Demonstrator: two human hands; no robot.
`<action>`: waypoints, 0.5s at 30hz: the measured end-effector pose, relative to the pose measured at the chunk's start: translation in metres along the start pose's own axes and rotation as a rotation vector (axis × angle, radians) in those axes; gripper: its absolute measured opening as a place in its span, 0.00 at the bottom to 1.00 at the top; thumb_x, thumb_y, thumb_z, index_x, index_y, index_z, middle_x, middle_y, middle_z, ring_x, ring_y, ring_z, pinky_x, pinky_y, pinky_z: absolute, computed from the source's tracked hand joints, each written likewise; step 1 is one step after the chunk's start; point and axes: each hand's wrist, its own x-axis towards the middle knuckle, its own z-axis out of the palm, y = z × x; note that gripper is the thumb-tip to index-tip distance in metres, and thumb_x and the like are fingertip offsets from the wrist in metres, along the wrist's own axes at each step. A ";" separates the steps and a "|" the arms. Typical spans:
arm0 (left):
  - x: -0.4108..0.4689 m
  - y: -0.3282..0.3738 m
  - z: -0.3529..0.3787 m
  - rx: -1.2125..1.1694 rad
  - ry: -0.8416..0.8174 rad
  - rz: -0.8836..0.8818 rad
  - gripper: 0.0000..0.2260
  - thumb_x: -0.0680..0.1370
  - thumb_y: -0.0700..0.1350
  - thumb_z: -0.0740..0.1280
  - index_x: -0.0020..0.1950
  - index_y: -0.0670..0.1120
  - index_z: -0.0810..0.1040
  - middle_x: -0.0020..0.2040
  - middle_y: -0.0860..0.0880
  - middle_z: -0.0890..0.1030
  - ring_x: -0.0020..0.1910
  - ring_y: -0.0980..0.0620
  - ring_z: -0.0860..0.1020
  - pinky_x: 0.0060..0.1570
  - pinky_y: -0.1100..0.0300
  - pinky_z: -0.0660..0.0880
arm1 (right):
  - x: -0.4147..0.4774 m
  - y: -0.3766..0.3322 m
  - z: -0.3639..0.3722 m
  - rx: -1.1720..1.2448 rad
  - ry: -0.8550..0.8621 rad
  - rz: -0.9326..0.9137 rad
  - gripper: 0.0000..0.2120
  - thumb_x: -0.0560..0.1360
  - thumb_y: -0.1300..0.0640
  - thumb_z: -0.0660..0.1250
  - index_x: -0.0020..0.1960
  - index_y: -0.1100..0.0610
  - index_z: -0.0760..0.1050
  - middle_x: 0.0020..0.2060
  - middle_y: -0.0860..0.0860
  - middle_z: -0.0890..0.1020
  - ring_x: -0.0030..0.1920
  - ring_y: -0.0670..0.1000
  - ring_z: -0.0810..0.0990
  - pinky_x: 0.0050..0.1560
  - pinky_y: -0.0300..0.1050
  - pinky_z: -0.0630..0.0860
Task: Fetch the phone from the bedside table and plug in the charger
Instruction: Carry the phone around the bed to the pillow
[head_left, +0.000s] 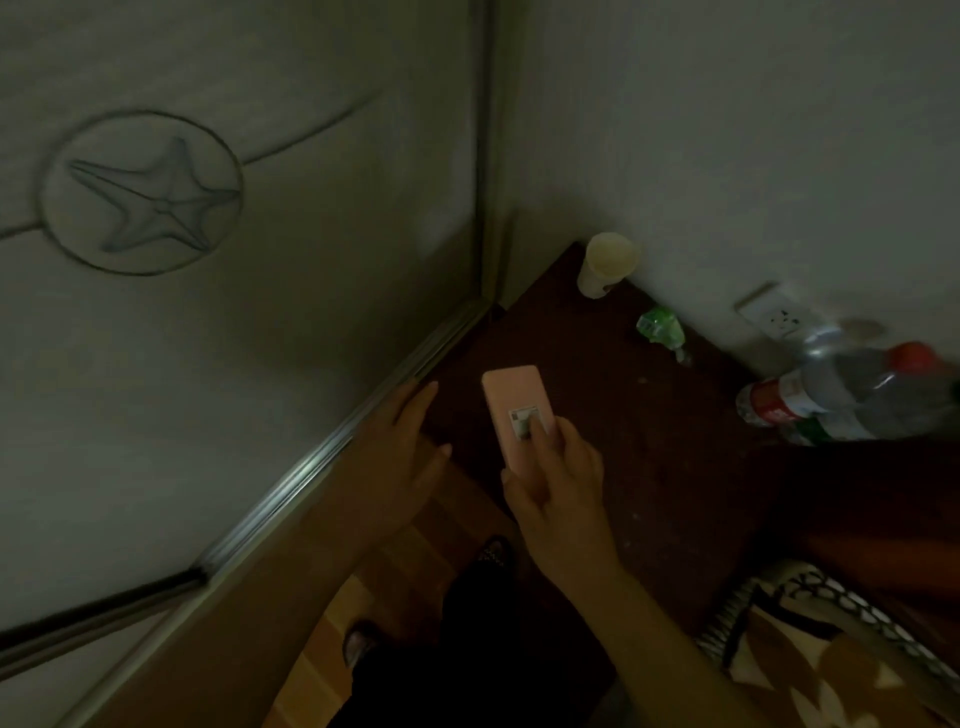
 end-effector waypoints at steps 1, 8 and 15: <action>-0.009 0.005 -0.011 0.006 0.025 0.011 0.28 0.77 0.48 0.63 0.73 0.48 0.56 0.75 0.44 0.58 0.73 0.47 0.58 0.67 0.59 0.53 | -0.005 -0.011 -0.005 -0.005 -0.005 -0.034 0.28 0.77 0.46 0.59 0.74 0.48 0.55 0.74 0.54 0.55 0.68 0.46 0.50 0.66 0.53 0.63; -0.093 0.021 -0.083 -0.048 0.192 -0.009 0.27 0.76 0.52 0.61 0.73 0.50 0.56 0.74 0.47 0.61 0.72 0.48 0.60 0.69 0.54 0.59 | -0.053 -0.097 -0.017 -0.048 -0.051 -0.238 0.27 0.74 0.43 0.54 0.72 0.49 0.61 0.72 0.56 0.59 0.65 0.49 0.56 0.60 0.45 0.61; -0.229 -0.016 -0.133 -0.049 0.430 -0.112 0.27 0.75 0.53 0.61 0.72 0.51 0.58 0.72 0.47 0.65 0.69 0.51 0.64 0.64 0.60 0.61 | -0.126 -0.184 0.039 -0.016 -0.156 -0.420 0.26 0.75 0.48 0.63 0.71 0.48 0.62 0.71 0.53 0.62 0.65 0.49 0.57 0.63 0.50 0.65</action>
